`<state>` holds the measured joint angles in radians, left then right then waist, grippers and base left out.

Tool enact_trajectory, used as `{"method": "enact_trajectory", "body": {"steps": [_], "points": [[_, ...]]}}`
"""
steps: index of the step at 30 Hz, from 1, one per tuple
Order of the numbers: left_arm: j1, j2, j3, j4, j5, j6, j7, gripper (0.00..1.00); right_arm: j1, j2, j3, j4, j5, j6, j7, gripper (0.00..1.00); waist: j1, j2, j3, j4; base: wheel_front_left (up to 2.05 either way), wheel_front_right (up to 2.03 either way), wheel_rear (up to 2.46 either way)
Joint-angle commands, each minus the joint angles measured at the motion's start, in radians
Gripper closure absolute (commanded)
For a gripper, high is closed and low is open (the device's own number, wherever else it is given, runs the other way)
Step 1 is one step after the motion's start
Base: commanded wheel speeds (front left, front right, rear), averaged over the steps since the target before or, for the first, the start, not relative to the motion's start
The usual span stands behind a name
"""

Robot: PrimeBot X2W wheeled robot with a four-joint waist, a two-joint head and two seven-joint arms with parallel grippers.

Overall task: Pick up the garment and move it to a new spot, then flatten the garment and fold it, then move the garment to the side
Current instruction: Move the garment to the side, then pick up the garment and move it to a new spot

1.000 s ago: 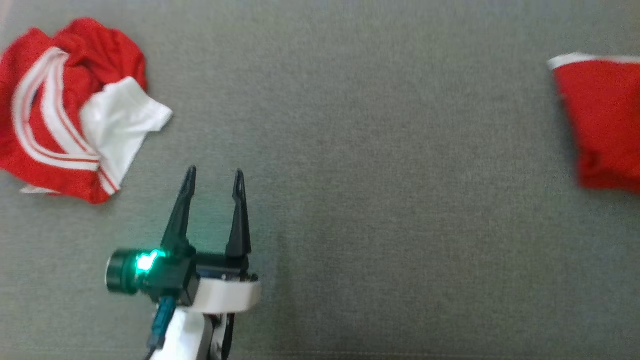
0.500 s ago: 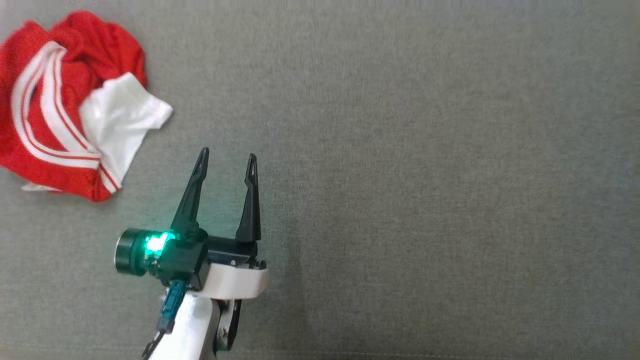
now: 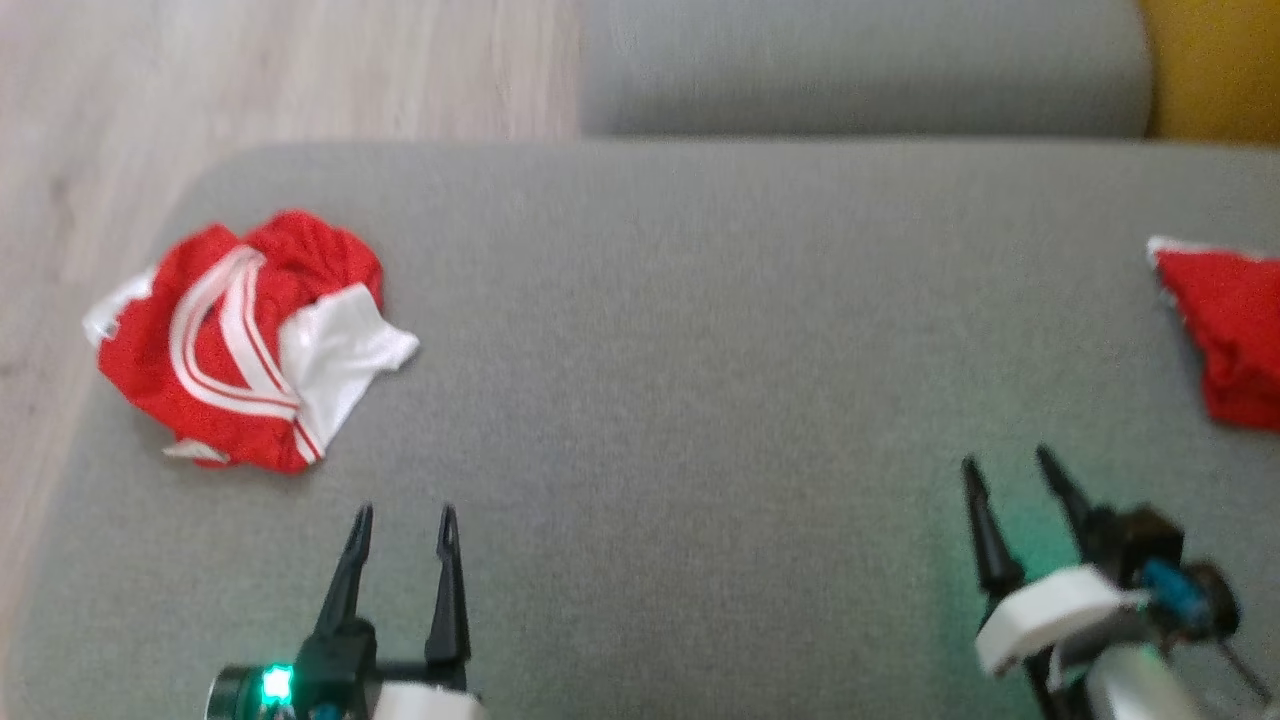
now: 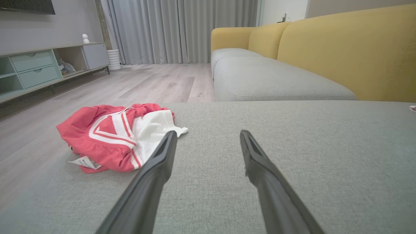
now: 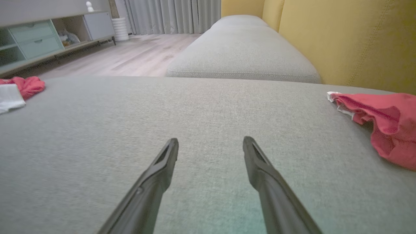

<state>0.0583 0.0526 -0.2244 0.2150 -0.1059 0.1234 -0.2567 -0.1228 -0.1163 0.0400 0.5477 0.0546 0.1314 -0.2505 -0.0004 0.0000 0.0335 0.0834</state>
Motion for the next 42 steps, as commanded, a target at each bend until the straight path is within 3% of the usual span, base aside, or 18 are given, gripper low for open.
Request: {"method": "enact_trajectory", "body": {"steps": [1, 6, 15, 29, 33, 42], "points": [[-0.029, 0.002, 0.036, -0.027, 0.004, 0.003, -0.005, 0.00, -0.026, -0.010, 0.017, -0.042, 0.010, -0.001, -0.011, 0.00, 0.0004, 0.0000, -0.077, 0.004, 0.00, 0.00, 0.00], [0.003, 0.008, 0.072, -0.014, 0.030, 0.003, -0.005, 0.00, 0.085, 0.046, 0.045, -0.142, 0.062, -0.001, -0.011, 0.00, 0.0004, 0.0000, -0.122, -0.003, 0.00, 0.00, 0.00], [0.040, 0.005, 0.082, -0.029, 0.056, -0.007, -0.005, 0.00, 0.189, 0.065, 0.023, -0.281, 0.056, -0.001, -0.011, 0.00, 0.0004, 0.0000, -0.151, -0.011, 0.00, 0.00, 0.00], [0.042, 0.002, 0.088, -0.047, 0.077, -0.019, -0.005, 0.00, 0.218, 0.066, 0.005, -0.311, 0.075, -0.001, -0.011, 0.00, 0.0004, 0.0000, -0.139, -0.016, 0.00, 0.00, 0.00], [0.030, 0.002, 0.093, -0.046, 0.080, -0.016, -0.005, 0.00, 0.224, 0.066, -0.002, -0.312, 0.079, -0.001, -0.011, 0.00, 0.0004, 0.0000, -0.129, 0.041, 0.00, 0.00, 0.00], [0.048, 0.015, 0.132, -0.072, 0.085, 0.006, -0.005, 0.00, 0.211, 0.066, 0.000, -0.319, 0.075, -0.001, -0.011, 0.00, 0.0004, 0.0000, -0.090, 0.274, 0.00, 0.00, 0.00]]}}
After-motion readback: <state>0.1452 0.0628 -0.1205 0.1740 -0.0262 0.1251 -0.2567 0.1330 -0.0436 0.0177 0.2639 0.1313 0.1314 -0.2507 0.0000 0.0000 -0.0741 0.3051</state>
